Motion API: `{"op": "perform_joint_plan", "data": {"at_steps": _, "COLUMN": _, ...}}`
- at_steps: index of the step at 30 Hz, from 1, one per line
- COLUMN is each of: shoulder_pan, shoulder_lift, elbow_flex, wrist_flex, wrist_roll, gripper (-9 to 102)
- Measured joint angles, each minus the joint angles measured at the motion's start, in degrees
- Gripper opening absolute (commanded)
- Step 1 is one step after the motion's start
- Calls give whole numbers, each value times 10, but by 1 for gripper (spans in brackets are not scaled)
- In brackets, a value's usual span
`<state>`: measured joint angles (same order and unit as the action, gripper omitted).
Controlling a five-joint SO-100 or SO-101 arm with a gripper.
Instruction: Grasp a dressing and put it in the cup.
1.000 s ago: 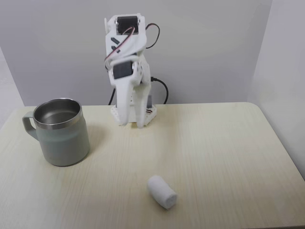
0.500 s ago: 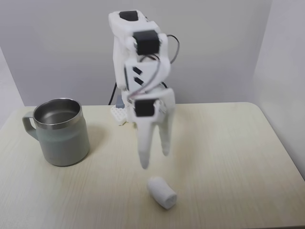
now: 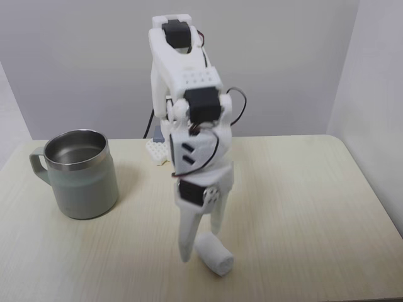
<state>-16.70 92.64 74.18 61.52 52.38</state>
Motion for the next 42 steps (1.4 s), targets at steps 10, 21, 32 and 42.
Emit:
{"op": "perform_joint_plan", "data": {"at_steps": 10, "shoulder_pan": -9, "shoulder_lift": 112, "elbow_flex": 51, "wrist_flex": 0, "wrist_roll": 9, "gripper": 30}}
{"op": "perform_joint_plan", "data": {"at_steps": 21, "shoulder_pan": -11, "shoulder_lift": 141, "elbow_flex": 66, "wrist_flex": -1, "wrist_roll": 4, "gripper": 19}}
{"op": "perform_joint_plan", "data": {"at_steps": 32, "shoulder_pan": -4, "shoulder_lift": 127, "elbow_flex": 53, "wrist_flex": -47, "wrist_roll": -69, "gripper": 0}}
{"op": "perform_joint_plan", "data": {"at_steps": 42, "shoulder_pan": 10, "shoulder_lift": 50, "elbow_flex": 40, "wrist_flex": -30, "wrist_roll": -95, "gripper": 0}}
